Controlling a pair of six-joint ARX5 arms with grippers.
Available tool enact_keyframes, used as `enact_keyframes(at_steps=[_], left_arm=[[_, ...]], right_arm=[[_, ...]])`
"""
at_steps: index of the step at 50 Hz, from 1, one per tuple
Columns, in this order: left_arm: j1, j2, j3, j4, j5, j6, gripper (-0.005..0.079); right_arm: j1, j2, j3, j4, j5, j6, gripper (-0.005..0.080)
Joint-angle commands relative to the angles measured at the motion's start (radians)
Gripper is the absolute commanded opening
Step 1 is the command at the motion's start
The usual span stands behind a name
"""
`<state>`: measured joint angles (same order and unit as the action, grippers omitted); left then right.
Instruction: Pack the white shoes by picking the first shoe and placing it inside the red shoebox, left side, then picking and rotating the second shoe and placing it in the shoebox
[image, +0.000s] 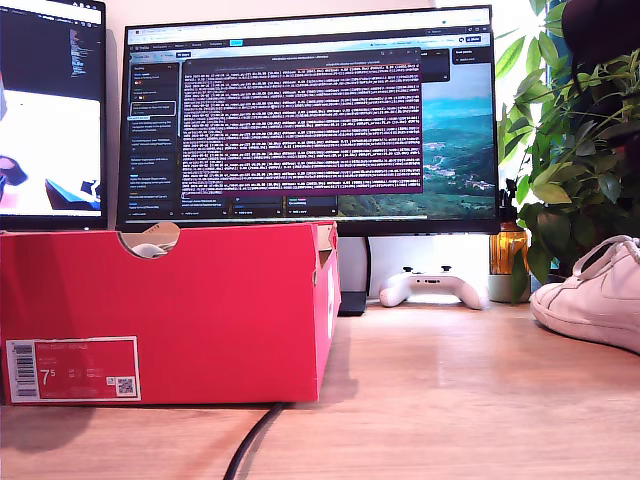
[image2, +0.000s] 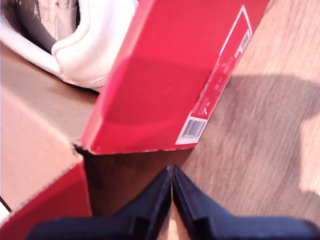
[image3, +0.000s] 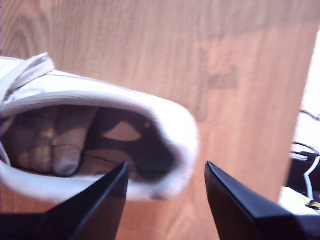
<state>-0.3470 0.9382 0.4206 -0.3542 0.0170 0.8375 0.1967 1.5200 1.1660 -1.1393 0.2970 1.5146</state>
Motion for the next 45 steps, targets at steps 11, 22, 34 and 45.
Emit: enact_keyframes(at_steps=[11,22,34,45], left_arm=[[-0.002,0.004,-0.003,0.007,0.002,0.000,-0.0021],[-0.002,0.004,-0.003,0.007,0.003,0.000,-0.0021],[-0.002,0.004,-0.003,0.007,0.003,0.000,-0.0021],[-0.002,0.004,-0.003,0.007,0.003,0.000,-0.0021]], right_arm=[[-0.017,0.022,-0.169,0.107,-0.054,0.059,0.0383],[-0.016,0.022,-0.222,0.143,-0.056,0.116,0.0029],[-0.030,0.019,-0.217,0.187,-0.047,-0.029,-0.0013],[-0.055,0.010,-0.117,0.125,0.033,-0.317,-0.0013]])
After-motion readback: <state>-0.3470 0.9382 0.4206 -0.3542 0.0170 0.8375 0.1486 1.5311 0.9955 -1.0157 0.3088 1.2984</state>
